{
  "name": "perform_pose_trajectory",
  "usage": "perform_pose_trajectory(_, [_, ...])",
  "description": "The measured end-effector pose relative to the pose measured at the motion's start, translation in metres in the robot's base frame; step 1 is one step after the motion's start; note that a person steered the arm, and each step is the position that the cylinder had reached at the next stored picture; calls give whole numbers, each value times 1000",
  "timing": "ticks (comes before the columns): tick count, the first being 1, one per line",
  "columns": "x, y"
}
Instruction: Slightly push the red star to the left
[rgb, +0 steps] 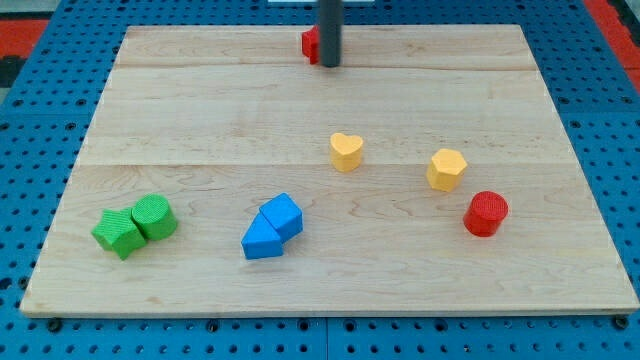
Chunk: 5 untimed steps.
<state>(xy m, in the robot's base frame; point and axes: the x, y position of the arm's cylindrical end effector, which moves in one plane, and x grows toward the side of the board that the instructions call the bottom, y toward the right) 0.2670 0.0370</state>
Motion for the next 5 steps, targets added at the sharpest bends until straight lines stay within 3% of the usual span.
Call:
perform_pose_trajectory(1, [-8, 31])
perform_pose_trajectory(2, [-39, 22])
perform_pose_trajectory(5, [-19, -38])
